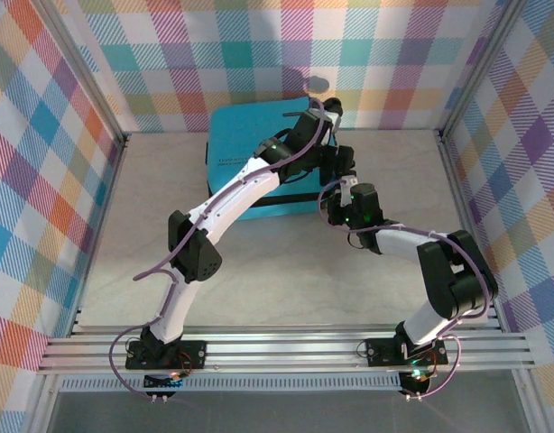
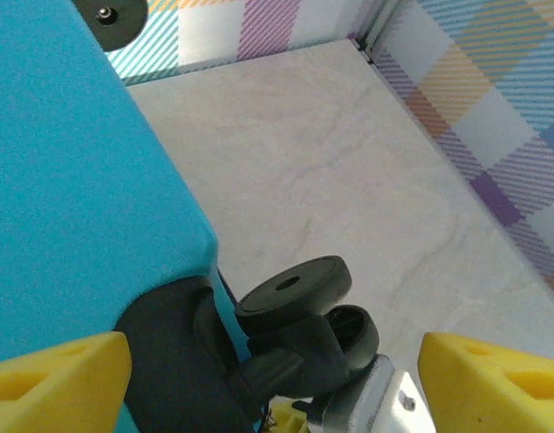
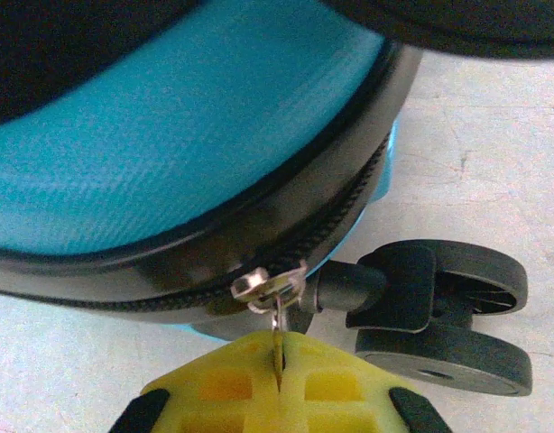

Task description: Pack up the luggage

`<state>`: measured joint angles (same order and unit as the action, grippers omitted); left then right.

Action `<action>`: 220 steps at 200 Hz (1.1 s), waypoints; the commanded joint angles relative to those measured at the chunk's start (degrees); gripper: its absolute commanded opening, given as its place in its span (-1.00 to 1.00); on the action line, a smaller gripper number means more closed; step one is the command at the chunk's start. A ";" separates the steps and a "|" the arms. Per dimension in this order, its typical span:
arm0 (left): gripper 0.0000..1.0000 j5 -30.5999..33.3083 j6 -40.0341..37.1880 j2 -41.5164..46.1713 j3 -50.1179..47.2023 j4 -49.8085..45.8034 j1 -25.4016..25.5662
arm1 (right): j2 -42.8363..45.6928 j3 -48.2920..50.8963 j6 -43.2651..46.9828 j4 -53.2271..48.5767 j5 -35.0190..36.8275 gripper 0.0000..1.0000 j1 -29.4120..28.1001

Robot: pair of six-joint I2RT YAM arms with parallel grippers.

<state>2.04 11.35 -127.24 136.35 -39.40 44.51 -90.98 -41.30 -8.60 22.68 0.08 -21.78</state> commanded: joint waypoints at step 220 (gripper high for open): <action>0.71 -16.58 0.22 -9.36 5.98 3.35 2.78 | 6.08 3.08 2.23 2.19 -0.08 -1.00 -4.06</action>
<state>-13.02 9.78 -135.66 143.92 -35.22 46.28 -87.29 -38.57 -7.60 21.78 1.72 -24.84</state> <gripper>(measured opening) 0.857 0.054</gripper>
